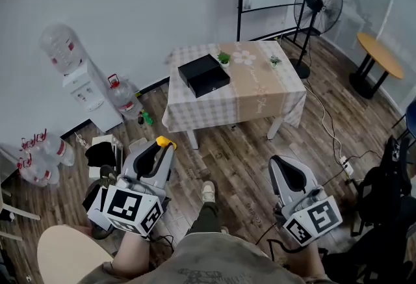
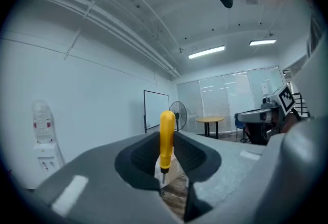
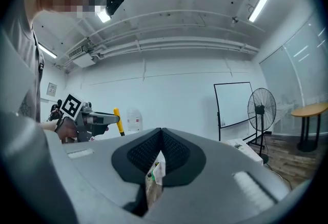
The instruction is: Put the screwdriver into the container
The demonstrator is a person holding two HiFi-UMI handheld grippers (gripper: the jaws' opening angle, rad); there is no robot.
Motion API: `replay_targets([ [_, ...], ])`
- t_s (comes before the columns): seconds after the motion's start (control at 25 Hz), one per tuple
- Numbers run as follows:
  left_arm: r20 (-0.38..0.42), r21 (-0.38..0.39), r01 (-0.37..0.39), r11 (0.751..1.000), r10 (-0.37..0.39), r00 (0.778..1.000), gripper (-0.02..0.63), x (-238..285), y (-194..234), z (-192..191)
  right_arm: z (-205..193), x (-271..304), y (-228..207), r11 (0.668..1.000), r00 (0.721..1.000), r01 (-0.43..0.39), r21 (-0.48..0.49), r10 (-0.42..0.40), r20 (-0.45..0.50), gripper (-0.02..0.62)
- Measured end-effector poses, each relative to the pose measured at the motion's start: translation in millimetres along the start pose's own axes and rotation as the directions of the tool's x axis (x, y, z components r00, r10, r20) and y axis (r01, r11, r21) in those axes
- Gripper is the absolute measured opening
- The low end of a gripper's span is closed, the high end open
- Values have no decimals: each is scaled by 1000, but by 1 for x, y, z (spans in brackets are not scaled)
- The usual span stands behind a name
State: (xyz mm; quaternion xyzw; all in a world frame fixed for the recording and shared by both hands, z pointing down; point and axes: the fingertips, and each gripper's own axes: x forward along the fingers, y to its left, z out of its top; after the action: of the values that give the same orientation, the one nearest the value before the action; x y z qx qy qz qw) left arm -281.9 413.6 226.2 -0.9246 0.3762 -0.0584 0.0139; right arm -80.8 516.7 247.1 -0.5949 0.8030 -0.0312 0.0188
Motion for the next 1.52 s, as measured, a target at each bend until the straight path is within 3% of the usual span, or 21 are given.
replay_targets([
  [0.4,-14,-10,12,1000,-13,1000,86,62,30,-16,-13,51,-42,1000,997,20,-12,-20,-68,28],
  [0.56,-55,-7,19,1000,-19,998,86,98,54,-26,-21,84,-62,1000,994,26,-11,-27,-109,28],
  [0.84,-155,54,38,998,-29,987,86,174,106,-45,-35,160,-98,998,978,66,-13,-68,-197,28],
  [1.12,-255,122,99,988,-65,965,86,251,155,-67,-37,240,-129,996,970,89,-13,-90,-225,28],
  [1.52,-290,156,138,978,-88,953,86,319,204,-86,-53,314,-160,994,955,103,-35,-109,-275,28],
])
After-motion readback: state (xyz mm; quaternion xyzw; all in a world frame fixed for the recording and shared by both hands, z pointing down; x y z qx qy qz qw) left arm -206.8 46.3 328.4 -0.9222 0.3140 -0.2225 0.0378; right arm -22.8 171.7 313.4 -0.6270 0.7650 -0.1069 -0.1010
